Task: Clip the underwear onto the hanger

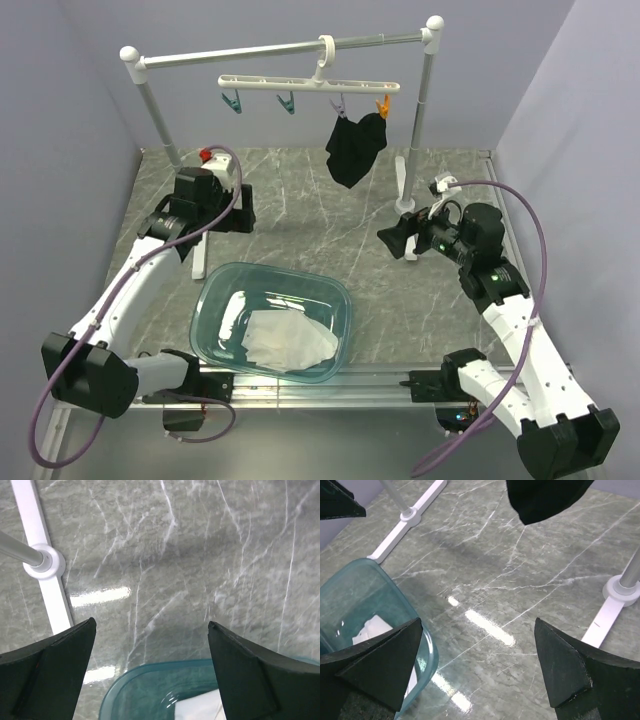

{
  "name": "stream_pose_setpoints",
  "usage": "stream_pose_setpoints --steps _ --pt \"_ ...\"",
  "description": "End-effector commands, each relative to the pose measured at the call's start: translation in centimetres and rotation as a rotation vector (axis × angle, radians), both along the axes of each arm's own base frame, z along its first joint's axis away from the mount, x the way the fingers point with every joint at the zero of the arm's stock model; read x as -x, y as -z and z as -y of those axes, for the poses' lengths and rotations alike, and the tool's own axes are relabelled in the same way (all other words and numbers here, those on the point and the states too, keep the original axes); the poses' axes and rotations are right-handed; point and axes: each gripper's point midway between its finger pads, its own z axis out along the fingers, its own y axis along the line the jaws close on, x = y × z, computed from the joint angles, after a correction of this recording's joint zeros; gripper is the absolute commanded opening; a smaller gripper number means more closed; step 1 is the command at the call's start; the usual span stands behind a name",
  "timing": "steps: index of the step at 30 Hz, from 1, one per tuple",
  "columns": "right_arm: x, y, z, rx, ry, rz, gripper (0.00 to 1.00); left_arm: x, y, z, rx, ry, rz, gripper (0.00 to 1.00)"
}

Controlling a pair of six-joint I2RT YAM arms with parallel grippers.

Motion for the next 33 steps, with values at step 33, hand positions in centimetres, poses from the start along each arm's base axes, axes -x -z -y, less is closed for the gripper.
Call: stream_pose_setpoints --steps 33 --pt "-8.7 -12.3 -8.4 -0.285 -0.043 0.288 0.96 3.2 -10.7 10.9 0.309 0.447 0.640 0.84"
